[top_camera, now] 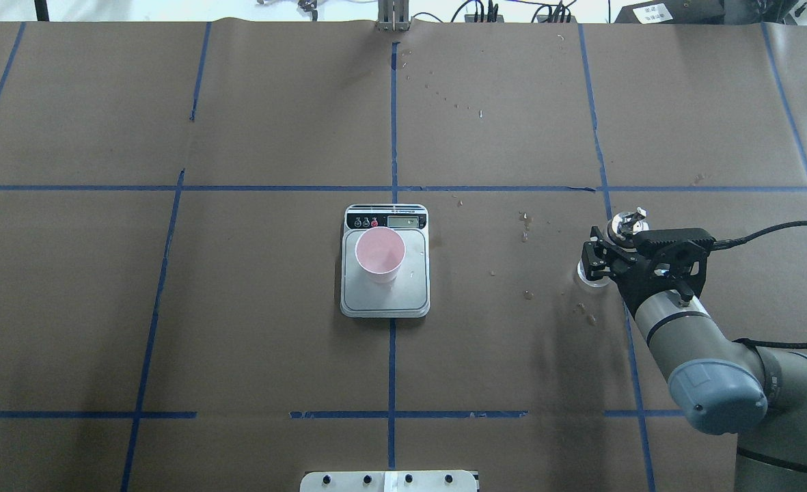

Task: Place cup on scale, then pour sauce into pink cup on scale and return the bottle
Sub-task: 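Lower the bottle onto the table with the right gripper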

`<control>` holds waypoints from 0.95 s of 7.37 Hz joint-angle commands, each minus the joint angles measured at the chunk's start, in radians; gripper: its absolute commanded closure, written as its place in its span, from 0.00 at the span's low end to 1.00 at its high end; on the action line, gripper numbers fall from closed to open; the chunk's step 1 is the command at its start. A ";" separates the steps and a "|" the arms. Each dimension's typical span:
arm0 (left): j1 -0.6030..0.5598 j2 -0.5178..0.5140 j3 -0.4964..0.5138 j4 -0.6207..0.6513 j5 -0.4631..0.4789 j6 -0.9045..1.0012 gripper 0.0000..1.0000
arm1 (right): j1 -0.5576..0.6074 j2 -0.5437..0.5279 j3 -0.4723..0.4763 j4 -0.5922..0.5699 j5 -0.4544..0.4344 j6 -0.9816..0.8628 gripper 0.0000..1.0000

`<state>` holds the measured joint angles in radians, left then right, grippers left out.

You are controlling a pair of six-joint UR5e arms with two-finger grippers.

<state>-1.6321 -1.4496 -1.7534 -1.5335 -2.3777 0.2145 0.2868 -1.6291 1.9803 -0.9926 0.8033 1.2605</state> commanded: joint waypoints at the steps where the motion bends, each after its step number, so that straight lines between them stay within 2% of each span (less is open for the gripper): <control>1: 0.000 0.000 0.000 -0.001 0.000 -0.001 0.00 | 0.000 0.003 0.000 0.000 0.001 -0.001 0.29; 3: 0.000 -0.003 0.000 -0.001 0.000 -0.001 0.00 | 0.000 0.003 -0.001 -0.001 0.001 0.000 0.15; 4: 0.000 -0.003 0.002 -0.001 0.000 -0.003 0.00 | 0.000 0.002 -0.001 0.000 0.001 0.000 0.14; 5: 0.000 -0.003 0.002 -0.001 0.000 -0.003 0.00 | 0.000 0.006 -0.001 0.000 0.001 -0.001 0.02; 7: 0.000 -0.006 0.002 -0.001 0.000 -0.004 0.00 | 0.000 0.006 -0.001 0.000 0.001 -0.001 0.01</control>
<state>-1.6321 -1.4536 -1.7519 -1.5340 -2.3777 0.2114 0.2868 -1.6236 1.9789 -0.9925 0.8038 1.2596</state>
